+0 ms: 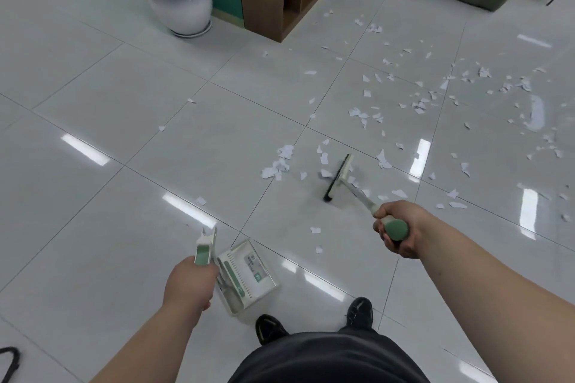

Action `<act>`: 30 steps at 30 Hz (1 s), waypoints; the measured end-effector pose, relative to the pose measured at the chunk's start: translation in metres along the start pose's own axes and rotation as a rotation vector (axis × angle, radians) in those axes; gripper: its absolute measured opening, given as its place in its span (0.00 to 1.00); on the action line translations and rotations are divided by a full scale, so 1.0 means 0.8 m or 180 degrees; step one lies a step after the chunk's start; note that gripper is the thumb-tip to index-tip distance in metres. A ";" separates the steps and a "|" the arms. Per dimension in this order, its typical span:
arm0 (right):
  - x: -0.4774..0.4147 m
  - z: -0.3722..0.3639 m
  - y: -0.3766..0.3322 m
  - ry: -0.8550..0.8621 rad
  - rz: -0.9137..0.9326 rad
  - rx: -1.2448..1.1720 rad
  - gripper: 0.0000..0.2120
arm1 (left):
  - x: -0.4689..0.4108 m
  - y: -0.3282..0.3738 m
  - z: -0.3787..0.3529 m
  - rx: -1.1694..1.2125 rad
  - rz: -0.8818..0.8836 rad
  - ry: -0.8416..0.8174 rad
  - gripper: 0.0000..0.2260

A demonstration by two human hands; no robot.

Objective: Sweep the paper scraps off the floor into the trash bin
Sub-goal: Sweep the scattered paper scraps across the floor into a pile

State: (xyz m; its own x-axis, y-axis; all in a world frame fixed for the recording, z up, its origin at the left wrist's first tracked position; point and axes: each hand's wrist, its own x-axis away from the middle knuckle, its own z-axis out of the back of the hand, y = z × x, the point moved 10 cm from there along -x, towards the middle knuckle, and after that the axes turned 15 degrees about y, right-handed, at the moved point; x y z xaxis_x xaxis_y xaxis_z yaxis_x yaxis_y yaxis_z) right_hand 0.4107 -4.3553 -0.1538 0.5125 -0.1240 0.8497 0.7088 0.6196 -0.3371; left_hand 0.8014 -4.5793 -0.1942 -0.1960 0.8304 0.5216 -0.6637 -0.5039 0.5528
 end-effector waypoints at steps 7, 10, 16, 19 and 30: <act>-0.025 0.116 0.058 0.0777 0.0126 0.0757 0.05 | -0.003 0.012 -0.016 -0.0041 -0.0121 -0.0014 0.01; -0.050 0.146 0.094 0.0951 0.0035 0.1139 0.11 | -0.003 0.014 -0.018 -0.0027 -0.0131 -0.0023 0.01; -0.057 0.138 0.142 0.0825 -0.0228 0.1101 0.12 | -0.001 0.014 -0.017 -0.0044 -0.0135 -0.0034 0.01; -0.040 0.111 0.146 0.0651 -0.0316 0.0924 0.10 | 0.001 0.010 -0.019 0.0011 -0.0105 -0.0064 0.03; 0.029 -0.017 0.072 -0.0211 -0.0349 0.0364 0.05 | 0.005 -0.012 -0.007 0.0122 0.0080 -0.0064 0.05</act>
State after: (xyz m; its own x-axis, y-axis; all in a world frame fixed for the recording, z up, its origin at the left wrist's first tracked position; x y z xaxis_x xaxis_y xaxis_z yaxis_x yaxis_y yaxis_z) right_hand 0.4700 -4.3327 -0.1588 0.3992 -0.1466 0.9051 0.6971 0.6897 -0.1958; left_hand 0.8027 -4.5699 -0.2010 -0.1974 0.8125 0.5484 -0.6305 -0.5337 0.5636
